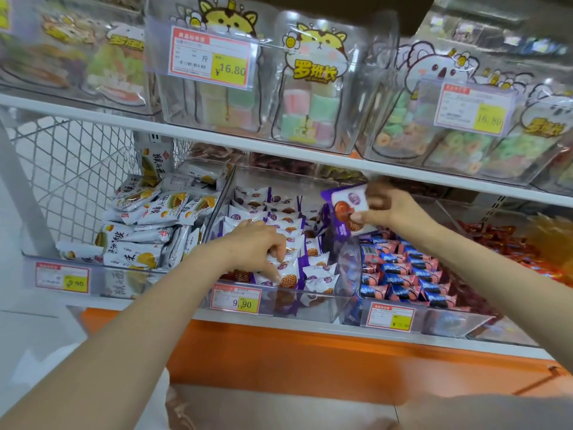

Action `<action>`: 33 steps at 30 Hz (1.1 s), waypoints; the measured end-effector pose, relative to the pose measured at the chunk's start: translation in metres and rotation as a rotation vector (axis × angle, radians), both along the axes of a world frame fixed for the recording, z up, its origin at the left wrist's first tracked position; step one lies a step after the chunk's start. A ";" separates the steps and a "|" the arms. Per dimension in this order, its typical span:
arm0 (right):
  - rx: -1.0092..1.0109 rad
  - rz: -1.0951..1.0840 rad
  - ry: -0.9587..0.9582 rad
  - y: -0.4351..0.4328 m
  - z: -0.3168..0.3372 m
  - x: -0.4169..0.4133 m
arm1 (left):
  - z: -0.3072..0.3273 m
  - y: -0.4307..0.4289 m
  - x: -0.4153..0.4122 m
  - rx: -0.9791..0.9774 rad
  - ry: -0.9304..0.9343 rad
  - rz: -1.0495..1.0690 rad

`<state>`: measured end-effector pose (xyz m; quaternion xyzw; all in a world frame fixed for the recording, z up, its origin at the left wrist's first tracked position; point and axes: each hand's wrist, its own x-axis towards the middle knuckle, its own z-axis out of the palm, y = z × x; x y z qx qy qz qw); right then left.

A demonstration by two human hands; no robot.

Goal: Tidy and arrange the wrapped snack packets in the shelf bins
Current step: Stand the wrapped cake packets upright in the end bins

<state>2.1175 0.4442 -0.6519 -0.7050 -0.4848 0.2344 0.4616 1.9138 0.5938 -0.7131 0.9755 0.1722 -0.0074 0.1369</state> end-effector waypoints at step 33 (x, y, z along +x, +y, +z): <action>-0.870 0.616 -0.817 0.046 -0.064 -0.045 | -0.006 -0.006 0.000 0.025 0.013 -0.013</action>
